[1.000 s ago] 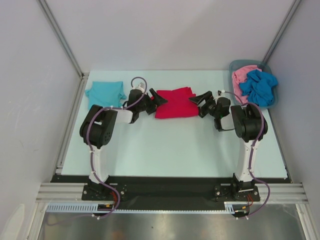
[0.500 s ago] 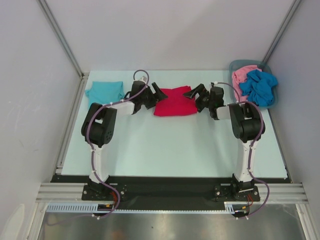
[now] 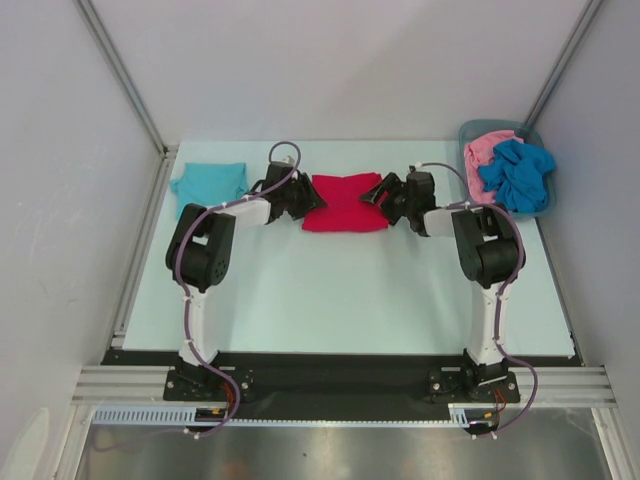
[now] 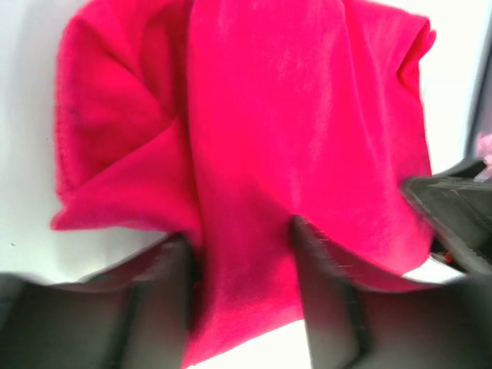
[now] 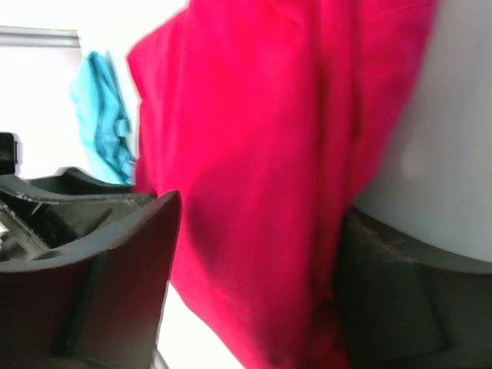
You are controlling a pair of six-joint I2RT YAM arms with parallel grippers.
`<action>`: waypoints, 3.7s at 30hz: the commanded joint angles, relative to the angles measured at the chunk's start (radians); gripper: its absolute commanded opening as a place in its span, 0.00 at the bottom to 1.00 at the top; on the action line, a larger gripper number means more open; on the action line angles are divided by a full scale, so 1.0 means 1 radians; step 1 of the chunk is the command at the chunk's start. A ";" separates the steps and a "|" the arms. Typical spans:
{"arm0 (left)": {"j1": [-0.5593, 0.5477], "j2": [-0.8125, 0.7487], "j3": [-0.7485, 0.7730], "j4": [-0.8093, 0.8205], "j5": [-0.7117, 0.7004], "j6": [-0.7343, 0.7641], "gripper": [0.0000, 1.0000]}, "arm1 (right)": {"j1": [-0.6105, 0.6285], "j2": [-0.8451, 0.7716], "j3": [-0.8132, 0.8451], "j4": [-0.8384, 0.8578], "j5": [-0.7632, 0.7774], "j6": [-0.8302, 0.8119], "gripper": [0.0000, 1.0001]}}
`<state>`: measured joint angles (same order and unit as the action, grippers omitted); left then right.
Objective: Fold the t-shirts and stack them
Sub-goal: Neatly place the folded tshirt to the corner
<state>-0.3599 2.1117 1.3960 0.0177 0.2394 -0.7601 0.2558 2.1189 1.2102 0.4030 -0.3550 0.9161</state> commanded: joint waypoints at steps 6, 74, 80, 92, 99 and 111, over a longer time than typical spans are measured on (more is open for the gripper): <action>-0.004 -0.007 0.000 0.027 0.017 0.016 0.16 | 0.013 -0.071 -0.069 -0.035 0.033 -0.029 0.11; 0.593 -0.130 0.393 -0.527 -0.337 0.343 0.00 | 0.393 0.655 1.200 -0.179 -0.188 0.106 0.00; 0.555 -0.226 0.355 -0.478 -0.270 0.329 0.00 | 0.375 0.574 1.196 -0.209 -0.174 0.086 0.00; 0.306 -0.300 0.348 -0.524 -0.216 0.311 0.00 | 0.275 0.293 0.898 -0.202 -0.165 0.001 0.00; 0.110 -0.338 0.276 -0.510 -0.268 0.292 0.00 | 0.229 0.070 0.566 -0.162 -0.145 -0.068 0.00; 0.114 -0.308 0.630 -0.682 -0.361 0.381 0.00 | 0.191 -0.022 0.682 -0.219 -0.187 -0.100 0.00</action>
<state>-0.2680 1.8347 1.8816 -0.6468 -0.0788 -0.4225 0.4477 2.1635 1.7714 0.1329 -0.5117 0.8326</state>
